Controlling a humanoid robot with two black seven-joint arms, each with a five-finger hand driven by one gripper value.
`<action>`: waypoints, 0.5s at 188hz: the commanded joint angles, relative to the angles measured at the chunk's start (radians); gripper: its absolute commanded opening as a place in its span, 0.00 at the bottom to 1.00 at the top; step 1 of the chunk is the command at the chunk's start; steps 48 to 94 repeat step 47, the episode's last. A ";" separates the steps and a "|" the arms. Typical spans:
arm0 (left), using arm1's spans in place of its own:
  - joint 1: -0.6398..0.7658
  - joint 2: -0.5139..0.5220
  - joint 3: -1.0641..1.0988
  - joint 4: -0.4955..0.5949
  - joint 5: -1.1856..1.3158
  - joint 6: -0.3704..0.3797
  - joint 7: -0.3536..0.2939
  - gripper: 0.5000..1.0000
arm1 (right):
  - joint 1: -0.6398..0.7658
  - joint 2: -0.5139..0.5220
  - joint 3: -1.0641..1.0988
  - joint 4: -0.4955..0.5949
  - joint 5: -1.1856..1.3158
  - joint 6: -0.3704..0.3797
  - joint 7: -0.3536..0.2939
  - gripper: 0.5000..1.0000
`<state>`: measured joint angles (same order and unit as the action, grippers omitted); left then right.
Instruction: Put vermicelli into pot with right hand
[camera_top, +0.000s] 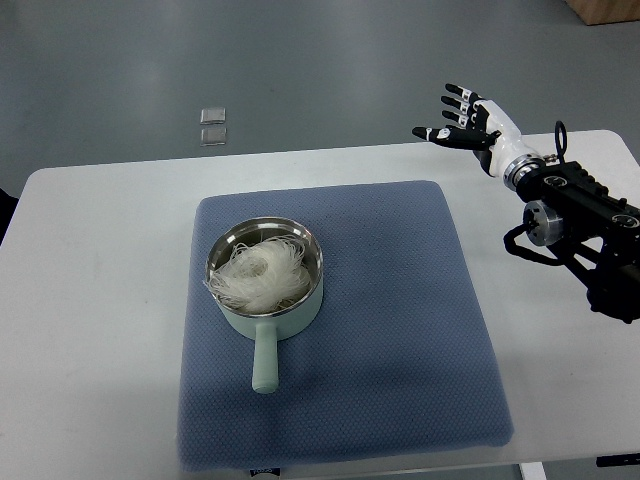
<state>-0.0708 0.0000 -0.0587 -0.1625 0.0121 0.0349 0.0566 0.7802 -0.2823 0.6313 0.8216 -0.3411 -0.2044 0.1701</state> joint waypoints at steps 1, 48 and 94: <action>0.000 0.000 0.000 0.000 0.000 -0.001 0.000 1.00 | -0.009 0.005 0.001 0.001 0.054 -0.009 0.009 0.83; 0.000 0.000 0.000 0.000 0.000 -0.001 0.000 1.00 | -0.010 0.005 0.001 -0.001 0.057 -0.007 0.009 0.84; 0.000 0.000 0.000 0.000 0.000 -0.001 0.000 1.00 | -0.010 0.005 0.001 -0.001 0.057 -0.007 0.009 0.84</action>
